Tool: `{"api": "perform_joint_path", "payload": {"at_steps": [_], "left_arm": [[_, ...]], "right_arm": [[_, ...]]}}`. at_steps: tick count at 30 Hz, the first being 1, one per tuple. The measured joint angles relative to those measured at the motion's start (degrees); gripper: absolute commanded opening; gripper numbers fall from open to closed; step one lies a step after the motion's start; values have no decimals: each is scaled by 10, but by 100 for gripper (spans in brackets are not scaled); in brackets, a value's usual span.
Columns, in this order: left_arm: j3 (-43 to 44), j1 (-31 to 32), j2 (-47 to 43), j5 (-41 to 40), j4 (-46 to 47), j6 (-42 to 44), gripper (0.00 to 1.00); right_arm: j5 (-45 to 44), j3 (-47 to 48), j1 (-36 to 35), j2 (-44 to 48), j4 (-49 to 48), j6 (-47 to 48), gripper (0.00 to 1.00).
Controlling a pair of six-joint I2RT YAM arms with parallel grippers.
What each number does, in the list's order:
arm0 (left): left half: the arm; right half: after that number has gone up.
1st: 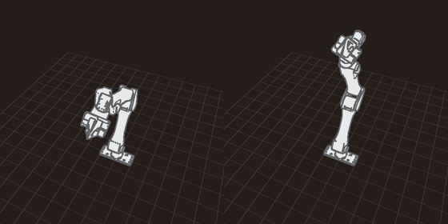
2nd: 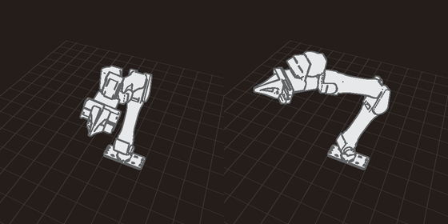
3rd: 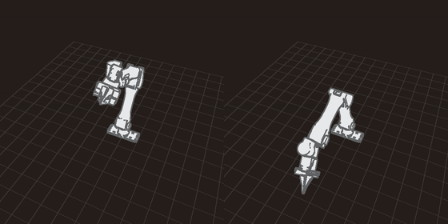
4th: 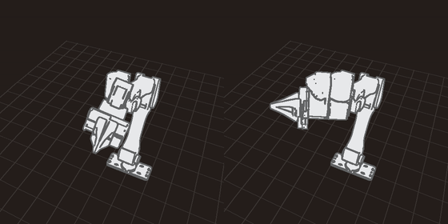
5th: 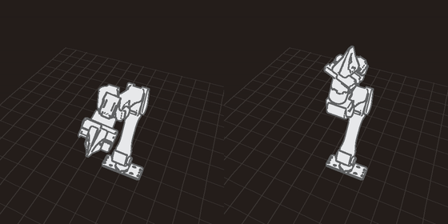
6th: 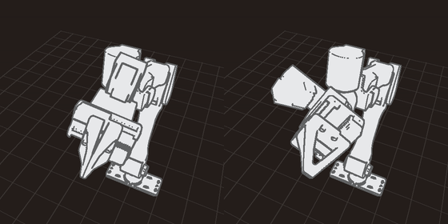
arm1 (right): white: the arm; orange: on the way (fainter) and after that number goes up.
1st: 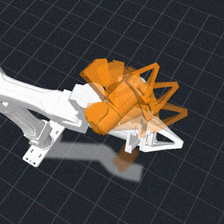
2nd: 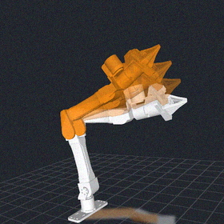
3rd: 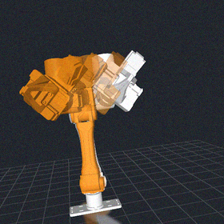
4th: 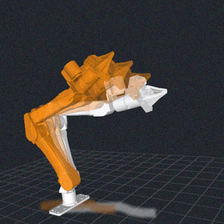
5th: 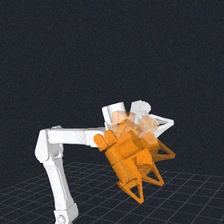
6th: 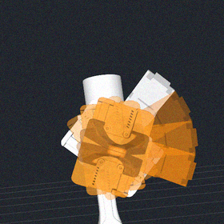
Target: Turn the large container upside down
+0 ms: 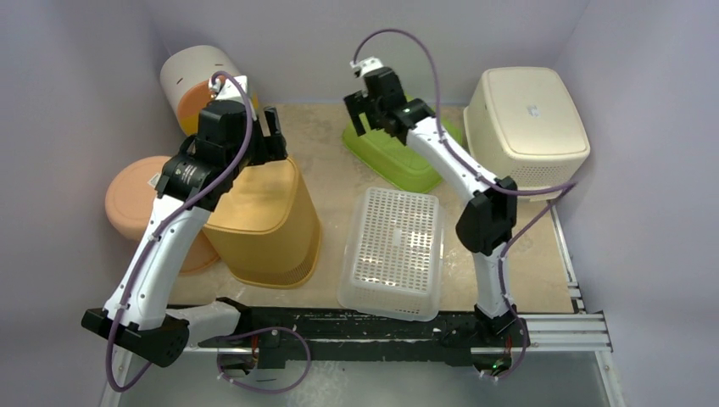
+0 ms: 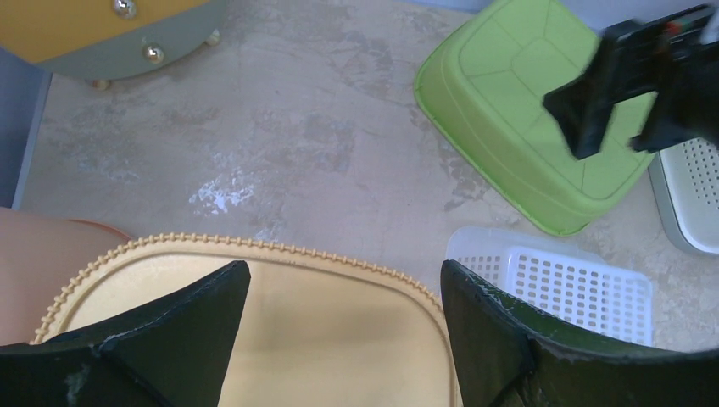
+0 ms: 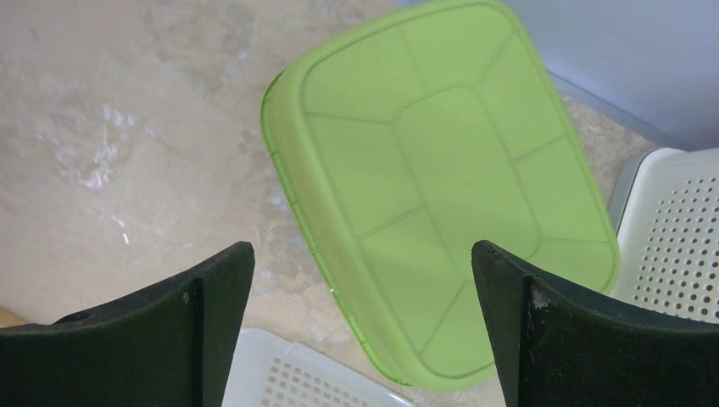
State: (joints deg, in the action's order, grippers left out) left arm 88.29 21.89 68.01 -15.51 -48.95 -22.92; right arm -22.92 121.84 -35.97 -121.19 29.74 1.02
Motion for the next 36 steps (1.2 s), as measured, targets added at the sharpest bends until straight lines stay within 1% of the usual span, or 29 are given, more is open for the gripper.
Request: {"api": "perform_joint_path", "payload": {"at_steps": [5,8,10,14,17,19,23,28,32,36], "left_arm": [[36,0,33,-5,3,4,80],[50,0,53,-8,11,12,80],[57,0,67,-10,18,16,80],[61,0,90,-10,35,26,80],[61,0,107,-10,48,31,80],[61,0,118,-9,57,31,80],[61,0,134,-8,77,32,80],[63,0,151,-1,95,31,80],[65,0,162,6,99,30,80],[65,0,162,6,99,30,80]], "right_arm": [[138,0,101,43,-4,-39,100],[190,5,146,50,-7,-44,100],[222,9,159,50,-10,-44,100],[283,6,164,50,-18,-47,100],[330,-29,170,63,-41,-58,100],[357,-69,181,79,-55,-66,100],[376,-108,197,96,-68,-82,100],[373,-132,202,105,-100,-106,100],[350,-168,199,127,-126,-135,100],[317,-183,198,139,-147,-162,100]]}}
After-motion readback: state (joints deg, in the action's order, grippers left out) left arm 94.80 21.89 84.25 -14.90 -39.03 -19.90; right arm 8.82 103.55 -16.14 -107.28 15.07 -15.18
